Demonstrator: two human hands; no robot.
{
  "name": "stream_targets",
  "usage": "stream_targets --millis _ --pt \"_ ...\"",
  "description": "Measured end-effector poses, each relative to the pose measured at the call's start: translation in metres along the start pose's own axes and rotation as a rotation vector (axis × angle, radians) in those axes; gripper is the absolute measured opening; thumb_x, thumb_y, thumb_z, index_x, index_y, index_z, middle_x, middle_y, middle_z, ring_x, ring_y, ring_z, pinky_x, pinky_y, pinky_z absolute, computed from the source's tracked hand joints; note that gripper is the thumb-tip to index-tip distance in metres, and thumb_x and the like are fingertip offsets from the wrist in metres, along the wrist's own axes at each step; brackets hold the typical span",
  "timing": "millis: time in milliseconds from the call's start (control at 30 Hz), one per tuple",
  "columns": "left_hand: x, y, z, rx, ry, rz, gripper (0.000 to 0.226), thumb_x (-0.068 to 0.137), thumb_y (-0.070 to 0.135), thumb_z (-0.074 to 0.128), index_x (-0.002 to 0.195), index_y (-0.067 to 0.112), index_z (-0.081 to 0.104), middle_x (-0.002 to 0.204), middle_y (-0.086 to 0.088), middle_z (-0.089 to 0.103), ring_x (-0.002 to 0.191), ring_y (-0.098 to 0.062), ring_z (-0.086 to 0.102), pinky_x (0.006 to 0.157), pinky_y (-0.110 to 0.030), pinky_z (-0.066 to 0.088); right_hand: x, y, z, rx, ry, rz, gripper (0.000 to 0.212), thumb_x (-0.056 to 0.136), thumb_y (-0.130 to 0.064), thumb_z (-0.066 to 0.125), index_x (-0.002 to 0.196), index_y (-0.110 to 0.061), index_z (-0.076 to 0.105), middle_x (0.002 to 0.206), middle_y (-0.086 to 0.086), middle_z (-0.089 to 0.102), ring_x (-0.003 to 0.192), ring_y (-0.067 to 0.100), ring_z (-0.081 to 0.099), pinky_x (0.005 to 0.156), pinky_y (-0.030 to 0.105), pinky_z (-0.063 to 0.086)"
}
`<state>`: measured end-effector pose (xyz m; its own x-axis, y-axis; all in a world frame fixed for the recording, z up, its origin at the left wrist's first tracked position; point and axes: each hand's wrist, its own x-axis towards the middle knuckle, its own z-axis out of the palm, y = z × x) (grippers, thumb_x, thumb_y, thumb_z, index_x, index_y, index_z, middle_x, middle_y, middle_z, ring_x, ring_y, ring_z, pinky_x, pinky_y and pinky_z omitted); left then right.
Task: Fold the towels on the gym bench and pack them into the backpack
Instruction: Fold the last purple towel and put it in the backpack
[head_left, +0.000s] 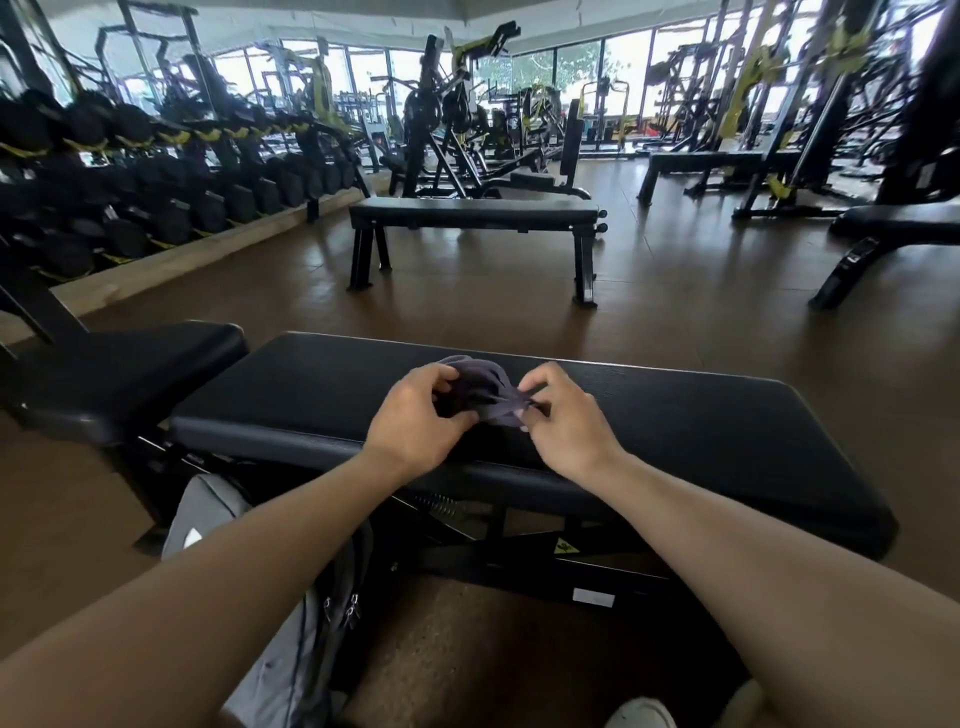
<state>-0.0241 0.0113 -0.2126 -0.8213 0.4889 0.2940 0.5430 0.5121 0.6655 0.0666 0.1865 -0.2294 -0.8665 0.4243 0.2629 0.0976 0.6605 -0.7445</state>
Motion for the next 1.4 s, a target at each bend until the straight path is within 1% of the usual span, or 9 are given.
stream_targets --millis 167,400,567,700,867,1100,1167,1300,1400 --pt "0.0 -0.032 -0.01 0.343 -0.074 -0.008 0.027 0.084 0.04 0.078 0.109 0.031 0.074 0.115 0.001 0.068 0.11 -0.022 0.062 0.095 -0.042 0.052 -0.001 0.011 -0.015 -0.055 0.004 -0.017 0.019 0.098 -0.026 0.062 0.089 -0.043 0.058 0.089 -0.011 0.074 0.087 0.015 0.07 0.084 0.039 0.055" --pt "0.004 -0.027 -0.003 0.314 0.014 -0.017 0.005 0.093 0.028 0.067 0.095 0.026 0.071 0.111 0.001 0.067 0.111 -0.024 0.058 0.091 -0.04 0.049 0.001 0.018 -0.023 -0.047 0.216 -0.12 0.009 0.097 -0.031 0.064 0.094 -0.035 0.072 0.095 -0.014 0.07 0.093 0.013 0.064 0.083 0.041 0.054" --pt "0.005 -0.024 -0.003 0.286 0.024 -0.039 0.061 0.079 0.063 0.071 0.128 0.03 0.056 0.125 0.004 0.062 0.117 -0.02 0.058 0.095 -0.041 0.052 0.005 0.0 -0.033 0.007 0.429 -0.256 0.006 0.095 -0.019 0.065 0.093 -0.023 0.07 0.1 -0.007 0.065 0.103 0.017 0.057 0.087 0.017 0.043" --pt "-0.002 -0.003 0.001 0.2 -0.265 0.013 0.11 0.061 0.092 0.06 0.154 0.04 0.033 0.165 0.006 0.024 0.152 -0.023 0.02 0.123 -0.053 0.021 -0.001 -0.025 -0.042 0.128 0.383 -0.34 0.007 0.094 -0.013 0.065 0.091 -0.015 0.071 0.093 -0.007 0.068 0.09 0.009 0.064 0.079 0.02 0.05" --pt "-0.016 0.042 0.003 -0.403 -0.582 0.033 0.04 0.088 0.04 0.076 0.123 0.023 0.067 0.119 0.007 0.074 0.116 -0.008 0.066 0.112 -0.036 0.044 -0.003 -0.049 -0.048 0.283 0.069 -0.3 0.01 0.095 -0.011 0.067 0.094 -0.014 0.076 0.088 -0.007 0.076 0.085 0.007 0.071 0.077 0.023 0.056" --pt "-0.017 0.056 -0.009 -0.89 -0.779 -0.254 0.049 0.088 0.05 0.061 0.118 0.012 0.07 0.123 -0.012 0.071 0.12 -0.024 0.063 0.112 -0.036 0.042 -0.002 -0.047 -0.056 0.298 0.104 -0.288 0.017 0.093 -0.012 0.067 0.083 -0.025 0.072 0.082 -0.011 0.074 0.08 0.007 0.069 0.079 0.03 0.054" --pt "-0.016 0.052 -0.012 -0.892 -0.755 -0.263 0.044 0.091 0.045 0.064 0.117 0.01 0.071 0.12 -0.014 0.072 0.114 -0.024 0.065 0.11 -0.037 0.044 -0.005 -0.049 -0.056 0.296 0.072 -0.275 0.019 0.095 -0.012 0.067 0.083 -0.027 0.071 0.079 -0.011 0.074 0.073 0.002 0.067 0.074 0.025 0.051" --pt "-0.013 0.042 -0.015 -0.623 -0.486 -0.025 0.012 0.091 0.001 0.066 0.101 0.005 0.072 0.092 -0.002 0.074 0.089 -0.013 0.068 0.083 -0.029 0.051 -0.012 -0.058 -0.056 0.315 -0.032 -0.208 0.014 0.099 -0.011 0.063 0.088 -0.019 0.067 0.076 -0.001 0.073 0.055 0.011 0.064 0.042 0.026 0.049" --pt "-0.013 0.044 -0.019 -0.535 -0.385 0.048 0.036 0.083 -0.018 0.051 0.079 0.011 0.071 0.076 0.004 0.071 0.074 -0.008 0.064 0.07 -0.021 0.05 -0.014 -0.063 -0.055 0.293 -0.073 -0.224 0.015 0.1 -0.011 0.06 0.087 -0.019 0.065 0.078 0.004 0.073 0.048 0.011 0.059 0.036 0.025 0.047"
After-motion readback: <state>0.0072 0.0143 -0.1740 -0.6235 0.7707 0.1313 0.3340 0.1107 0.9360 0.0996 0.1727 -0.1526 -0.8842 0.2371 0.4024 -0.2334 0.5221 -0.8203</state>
